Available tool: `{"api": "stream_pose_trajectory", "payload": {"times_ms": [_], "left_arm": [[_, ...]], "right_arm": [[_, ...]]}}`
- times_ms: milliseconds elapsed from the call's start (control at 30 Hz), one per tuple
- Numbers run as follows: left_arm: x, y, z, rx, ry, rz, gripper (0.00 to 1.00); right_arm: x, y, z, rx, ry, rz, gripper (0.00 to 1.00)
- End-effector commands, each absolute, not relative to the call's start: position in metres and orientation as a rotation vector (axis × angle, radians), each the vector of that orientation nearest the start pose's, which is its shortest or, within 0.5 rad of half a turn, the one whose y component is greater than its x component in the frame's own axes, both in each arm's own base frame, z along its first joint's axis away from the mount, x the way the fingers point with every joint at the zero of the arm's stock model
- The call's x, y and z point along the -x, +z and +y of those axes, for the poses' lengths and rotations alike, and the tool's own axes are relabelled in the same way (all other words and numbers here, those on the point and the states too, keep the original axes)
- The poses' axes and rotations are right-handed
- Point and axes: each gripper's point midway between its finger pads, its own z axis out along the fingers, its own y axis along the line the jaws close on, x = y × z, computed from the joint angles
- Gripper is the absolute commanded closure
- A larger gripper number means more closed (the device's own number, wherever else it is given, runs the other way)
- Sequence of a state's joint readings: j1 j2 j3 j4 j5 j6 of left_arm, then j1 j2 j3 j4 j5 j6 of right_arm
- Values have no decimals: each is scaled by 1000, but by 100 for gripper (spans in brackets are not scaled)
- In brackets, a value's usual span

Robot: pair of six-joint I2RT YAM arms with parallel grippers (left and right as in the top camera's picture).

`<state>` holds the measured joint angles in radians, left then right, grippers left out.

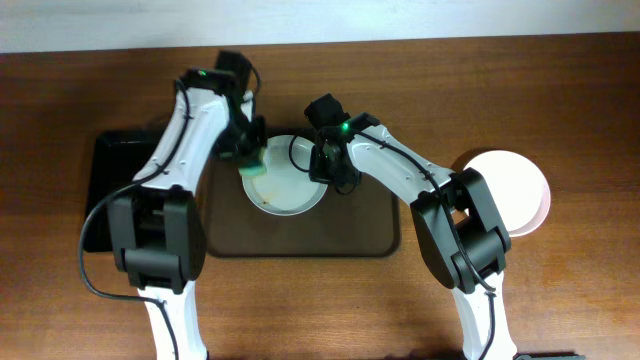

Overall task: Clean dirty plates on tray and stack at the side
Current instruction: 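Scrub the last plate with the sponge in the left gripper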

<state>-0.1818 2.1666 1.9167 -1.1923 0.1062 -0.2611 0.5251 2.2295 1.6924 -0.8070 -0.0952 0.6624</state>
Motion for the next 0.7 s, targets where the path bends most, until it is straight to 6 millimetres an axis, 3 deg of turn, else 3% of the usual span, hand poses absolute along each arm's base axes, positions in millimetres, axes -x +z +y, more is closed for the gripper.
{"api": "stream_pose_trajectory", "payload": {"times_ms": [0,267,500,533,667], "left_arm": [[-449,103,-115,17,-280,2987,99],[-439,79,-128,-76,-264,3054,99],[-438,24,-146,-134,-242,3124,100],[-434,9,-146,-139,-216,3158,100],[-421,-8,-132,-142,-96,3237,99]], "right_arm": [[-403,0,249,-123,297,3012,96],[-404,1,250,-92,375,3024,96],[-405,1,249,-98,385,3025,96],[-405,1,249,-98,385,3026,96],[-405,1,249,-98,385,3026,96]]}}
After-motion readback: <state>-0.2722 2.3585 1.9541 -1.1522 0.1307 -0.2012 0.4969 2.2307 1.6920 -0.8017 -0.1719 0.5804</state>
